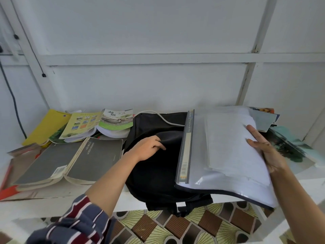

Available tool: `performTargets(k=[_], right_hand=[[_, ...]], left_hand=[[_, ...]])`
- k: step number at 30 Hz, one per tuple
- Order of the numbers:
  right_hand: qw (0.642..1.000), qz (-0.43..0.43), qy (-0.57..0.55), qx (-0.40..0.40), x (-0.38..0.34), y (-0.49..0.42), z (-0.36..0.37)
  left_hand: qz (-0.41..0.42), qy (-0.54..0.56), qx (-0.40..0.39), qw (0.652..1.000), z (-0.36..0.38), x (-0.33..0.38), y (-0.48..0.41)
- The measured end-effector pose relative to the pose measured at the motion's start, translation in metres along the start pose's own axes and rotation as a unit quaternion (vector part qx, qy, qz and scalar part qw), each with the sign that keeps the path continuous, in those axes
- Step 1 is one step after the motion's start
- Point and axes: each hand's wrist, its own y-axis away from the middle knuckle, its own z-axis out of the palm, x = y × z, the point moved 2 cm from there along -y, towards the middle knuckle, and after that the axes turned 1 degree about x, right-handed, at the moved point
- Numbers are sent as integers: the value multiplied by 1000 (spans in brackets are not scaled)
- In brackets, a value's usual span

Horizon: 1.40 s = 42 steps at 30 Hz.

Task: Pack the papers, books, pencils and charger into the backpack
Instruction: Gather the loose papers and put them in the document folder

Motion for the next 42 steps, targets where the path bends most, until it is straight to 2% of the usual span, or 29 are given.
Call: performTargets(k=[3, 6, 13, 24, 31, 34, 42], right_hand=[[1000, 6, 3, 7, 2, 2, -2], [1000, 8, 16, 5, 4, 5, -4], [999, 4, 33, -22, 6, 10, -11], [1000, 12, 9, -11, 14, 15, -16], [999, 11, 12, -31, 16, 16, -11], [1000, 17, 3, -22, 19, 14, -15], [998, 8, 27, -58, 18, 19, -10]], left_hand=[[-46, 26, -72, 996, 2, -6, 6], [-41, 0, -95, 995, 0, -4, 10], [-18, -13, -81, 996, 1, -3, 11], [-13, -42, -52, 998, 3, -6, 7], [34, -57, -37, 997, 2, 1, 9], [31, -49, -36, 998, 4, 1, 12], [13, -68, -61, 996, 4, -2, 10]])
